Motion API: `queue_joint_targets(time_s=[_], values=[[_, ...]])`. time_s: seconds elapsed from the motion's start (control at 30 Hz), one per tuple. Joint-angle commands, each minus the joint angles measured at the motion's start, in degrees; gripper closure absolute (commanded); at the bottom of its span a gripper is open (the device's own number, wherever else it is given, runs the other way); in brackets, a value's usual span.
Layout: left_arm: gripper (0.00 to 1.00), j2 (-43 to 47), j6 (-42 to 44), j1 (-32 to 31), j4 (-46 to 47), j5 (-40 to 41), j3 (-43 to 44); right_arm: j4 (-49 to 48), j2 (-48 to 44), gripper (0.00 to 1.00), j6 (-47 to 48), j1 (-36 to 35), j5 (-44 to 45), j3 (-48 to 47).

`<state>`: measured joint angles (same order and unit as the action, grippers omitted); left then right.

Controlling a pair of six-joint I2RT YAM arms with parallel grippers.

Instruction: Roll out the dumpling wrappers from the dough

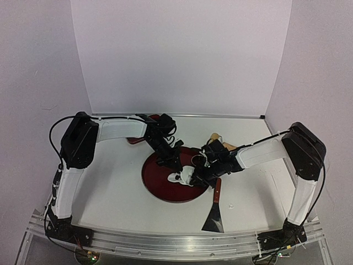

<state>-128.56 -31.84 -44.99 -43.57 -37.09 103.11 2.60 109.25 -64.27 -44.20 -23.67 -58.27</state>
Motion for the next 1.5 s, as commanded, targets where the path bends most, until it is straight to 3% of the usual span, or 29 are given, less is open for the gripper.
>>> queue_joint_targets(time_s=[0.0, 0.9, 1.47], values=[[1.0, 6.5, -1.2, 0.1, -0.1, 1.4, -0.5, 6.8, 2.4, 1.0, 1.0, -1.2, 1.5, -0.3], [1.0, 14.4, -2.3, 3.2, -2.2, 16.5, -2.4, 11.2, 6.4, 1.0, 3.5, -2.0, 1.3, -5.1], [1.0, 17.6, 3.1, 4.8, -8.9, 23.4, -0.7, 15.2, 3.4, 1.0, 8.1, -2.9, 2.4, -12.7]])
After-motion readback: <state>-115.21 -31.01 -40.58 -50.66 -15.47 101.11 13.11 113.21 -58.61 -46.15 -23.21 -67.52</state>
